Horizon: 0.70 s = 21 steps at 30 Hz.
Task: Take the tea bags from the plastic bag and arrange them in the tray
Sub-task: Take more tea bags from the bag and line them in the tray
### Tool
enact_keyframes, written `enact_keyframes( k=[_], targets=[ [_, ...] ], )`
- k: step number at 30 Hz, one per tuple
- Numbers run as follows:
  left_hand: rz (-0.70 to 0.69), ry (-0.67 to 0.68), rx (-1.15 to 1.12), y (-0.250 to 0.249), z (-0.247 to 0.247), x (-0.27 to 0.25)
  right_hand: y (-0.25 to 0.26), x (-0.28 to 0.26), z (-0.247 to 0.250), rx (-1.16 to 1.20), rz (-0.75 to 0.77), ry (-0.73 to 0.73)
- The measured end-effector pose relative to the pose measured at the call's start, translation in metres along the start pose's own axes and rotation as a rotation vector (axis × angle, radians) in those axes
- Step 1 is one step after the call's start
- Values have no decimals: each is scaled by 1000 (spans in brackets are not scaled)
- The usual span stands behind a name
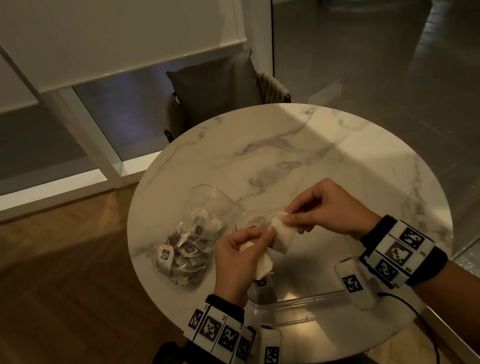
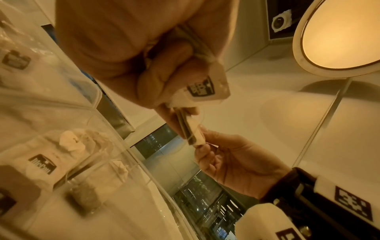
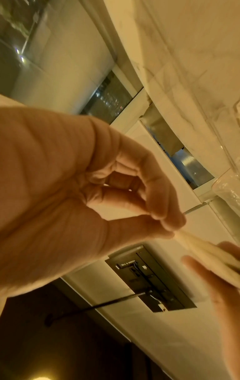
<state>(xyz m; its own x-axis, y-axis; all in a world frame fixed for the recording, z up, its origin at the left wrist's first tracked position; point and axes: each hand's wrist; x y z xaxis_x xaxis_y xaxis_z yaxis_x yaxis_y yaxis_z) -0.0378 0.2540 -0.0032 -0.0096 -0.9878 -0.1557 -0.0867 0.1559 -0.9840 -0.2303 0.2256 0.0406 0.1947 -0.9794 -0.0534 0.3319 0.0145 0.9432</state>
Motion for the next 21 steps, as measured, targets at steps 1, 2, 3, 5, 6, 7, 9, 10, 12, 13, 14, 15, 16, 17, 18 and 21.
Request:
enact_keyframes(
  k=[1,2,3,5,6,7,9,10,12,13,14,15,16,17,18,21],
  targets=[
    [-3,-12,1,1,1,0,3,2,0,-46,3,20],
    [4,-23,-5,1,2,0,7,5,0,-98,12,35],
    [25,-33,-14,1,3,0,10,7,1,-157,24,39],
    [121,-52,-44,-3,6,0,15,16,4,-321,54,51],
    [184,-60,-66,-7,8,-1,16,20,5,-430,73,87],
    [247,-58,-103,-10,11,-2,16,26,5,-554,91,146],
    [334,-31,-191,-15,18,-5,11,37,0,-812,108,269],
    [356,-18,-225,-16,21,-6,7,42,-4,-912,100,316],
    [384,-2,-245,-14,25,-7,0,50,-11,-995,53,398],
    [393,2,-240,-13,26,-8,-3,53,-14,-994,19,439],
    [400,11,-241,-13,27,-8,-5,56,-17,-981,-11,473],
    [403,23,-243,-13,28,-9,-7,60,-19,-968,-33,498],
    [403,35,-238,-13,28,-9,-9,64,-21,-962,-43,512],
    [405,41,-229,-14,29,-10,-11,67,-23,-968,-41,518],
    [410,40,-221,-14,29,-10,-12,71,-25,-982,-33,516],
    [425,7,-187,-14,29,-10,-15,80,-27,-1048,-4,454]
  ],
)
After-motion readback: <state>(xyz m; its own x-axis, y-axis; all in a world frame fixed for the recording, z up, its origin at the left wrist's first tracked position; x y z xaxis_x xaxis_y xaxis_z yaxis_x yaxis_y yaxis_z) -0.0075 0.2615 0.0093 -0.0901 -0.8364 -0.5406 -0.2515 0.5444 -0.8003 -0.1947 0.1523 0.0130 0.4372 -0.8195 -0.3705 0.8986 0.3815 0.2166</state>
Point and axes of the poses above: each hand's wrist, its own x-axis towards the middle knuckle, its own z-axis out of the back of the hand, y = z × x, and after that the axes turned 2 degrees about z, right-handed
